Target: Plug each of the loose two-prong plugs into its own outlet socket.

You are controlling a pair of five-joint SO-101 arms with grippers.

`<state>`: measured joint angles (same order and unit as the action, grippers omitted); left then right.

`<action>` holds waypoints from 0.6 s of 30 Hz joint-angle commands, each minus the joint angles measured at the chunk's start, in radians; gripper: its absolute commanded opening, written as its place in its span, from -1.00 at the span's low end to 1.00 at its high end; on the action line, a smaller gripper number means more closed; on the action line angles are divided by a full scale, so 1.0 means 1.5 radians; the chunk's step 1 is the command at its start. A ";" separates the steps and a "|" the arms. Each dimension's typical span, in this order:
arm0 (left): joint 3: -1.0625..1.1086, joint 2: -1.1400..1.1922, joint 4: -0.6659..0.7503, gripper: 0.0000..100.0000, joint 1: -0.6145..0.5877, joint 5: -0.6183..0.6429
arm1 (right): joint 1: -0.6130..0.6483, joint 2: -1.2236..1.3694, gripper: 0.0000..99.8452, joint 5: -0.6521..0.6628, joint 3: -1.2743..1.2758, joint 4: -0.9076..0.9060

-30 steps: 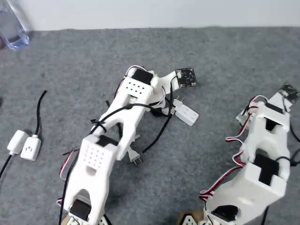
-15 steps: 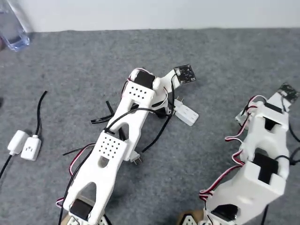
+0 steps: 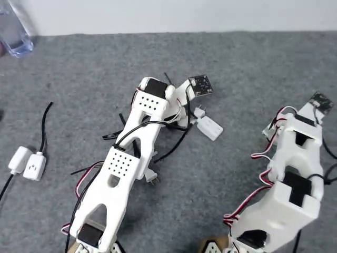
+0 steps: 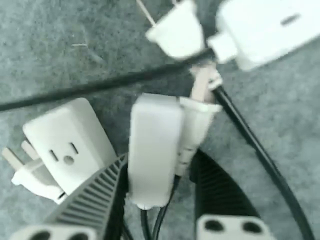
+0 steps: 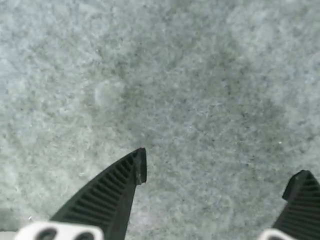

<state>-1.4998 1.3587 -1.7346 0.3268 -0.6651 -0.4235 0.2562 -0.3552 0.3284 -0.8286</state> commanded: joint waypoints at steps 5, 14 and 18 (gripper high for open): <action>-0.021 -0.008 -0.014 -0.97 -0.011 -0.006 | 0.009 -0.007 -0.15 -0.001 -0.035 -0.009; -0.020 -0.086 -0.015 -0.98 0.009 0.048 | 0.016 -0.005 -0.15 -0.001 -0.036 -0.006; 0.046 -0.166 -0.016 -0.98 0.021 0.072 | 0.016 -0.005 -0.15 -0.001 -0.036 -0.005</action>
<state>-1.4768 1.2620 -1.7361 0.3406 -0.5900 -0.4112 0.2562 -0.3552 0.3284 -0.8286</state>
